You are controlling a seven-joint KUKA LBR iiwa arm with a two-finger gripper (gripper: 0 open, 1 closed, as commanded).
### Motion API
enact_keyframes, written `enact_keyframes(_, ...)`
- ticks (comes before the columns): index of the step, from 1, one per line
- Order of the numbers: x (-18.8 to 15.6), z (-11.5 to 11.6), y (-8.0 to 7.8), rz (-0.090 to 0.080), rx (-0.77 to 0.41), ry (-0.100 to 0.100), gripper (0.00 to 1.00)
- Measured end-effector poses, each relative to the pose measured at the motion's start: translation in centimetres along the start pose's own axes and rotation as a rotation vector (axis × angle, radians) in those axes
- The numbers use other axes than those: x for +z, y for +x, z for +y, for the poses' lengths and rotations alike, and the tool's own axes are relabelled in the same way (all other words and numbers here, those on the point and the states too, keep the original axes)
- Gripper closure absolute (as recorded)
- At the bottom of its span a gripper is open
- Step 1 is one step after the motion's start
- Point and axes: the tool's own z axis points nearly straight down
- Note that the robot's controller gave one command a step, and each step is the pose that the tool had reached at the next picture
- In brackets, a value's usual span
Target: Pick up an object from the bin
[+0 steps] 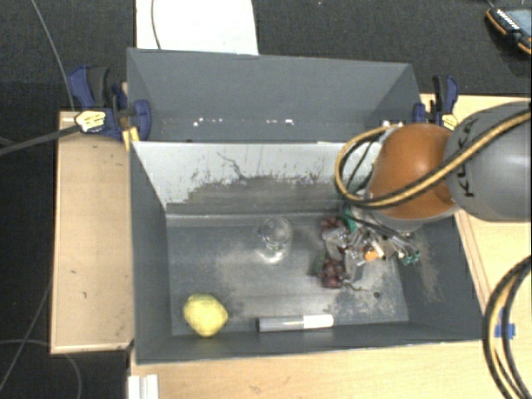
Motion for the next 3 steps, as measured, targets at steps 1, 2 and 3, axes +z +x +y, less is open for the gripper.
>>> enact_keyframes(1, 0.0, 0.0, 0.0, 0.000, -0.001, 0.000, 1.00)
enact_keyframes(2, -1.7, 0.0, 0.0, -0.003, 0.000, 0.001, 1.00)
enact_keyframes(3, -3.5, 0.1, 0.0, -0.005, 0.000, 0.000, 1.00)
